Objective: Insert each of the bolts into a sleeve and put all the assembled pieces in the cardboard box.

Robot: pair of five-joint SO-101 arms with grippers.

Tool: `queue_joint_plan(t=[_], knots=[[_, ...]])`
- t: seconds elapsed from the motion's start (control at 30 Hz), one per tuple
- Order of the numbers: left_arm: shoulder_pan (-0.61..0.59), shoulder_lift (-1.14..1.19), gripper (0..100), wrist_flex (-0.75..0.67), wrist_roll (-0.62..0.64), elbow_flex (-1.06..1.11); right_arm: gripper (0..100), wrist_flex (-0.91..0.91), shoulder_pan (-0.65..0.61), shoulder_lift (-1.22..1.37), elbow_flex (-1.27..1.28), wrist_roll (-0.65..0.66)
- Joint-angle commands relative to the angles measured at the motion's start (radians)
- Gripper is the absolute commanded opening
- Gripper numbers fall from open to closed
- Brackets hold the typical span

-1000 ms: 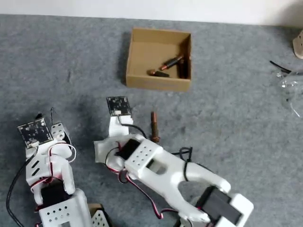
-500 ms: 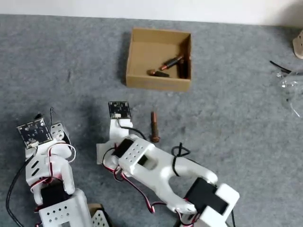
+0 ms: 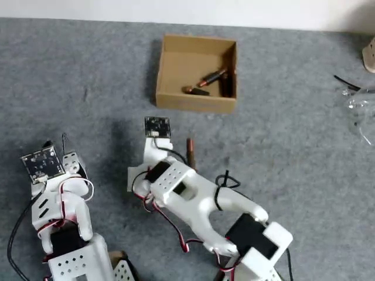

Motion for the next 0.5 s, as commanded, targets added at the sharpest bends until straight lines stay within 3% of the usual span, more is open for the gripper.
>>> queue_joint_plan(t=[0.0, 0.4, 0.47], knots=[[-0.012, -0.018, 12, -0.014, 0.006, -0.016, 5.7, -0.010, -0.012, 0.004, -0.031, -0.002], [-0.008, -0.018, 12, -0.014, 0.006, -0.015, 5.3, 0.002, -0.025, -0.001, -0.036, 0.000], [-0.007, -0.018, 12, -0.014, 0.006, -0.015, 1.2, 0.065, -0.025, -0.001, -0.041, 0.003]])
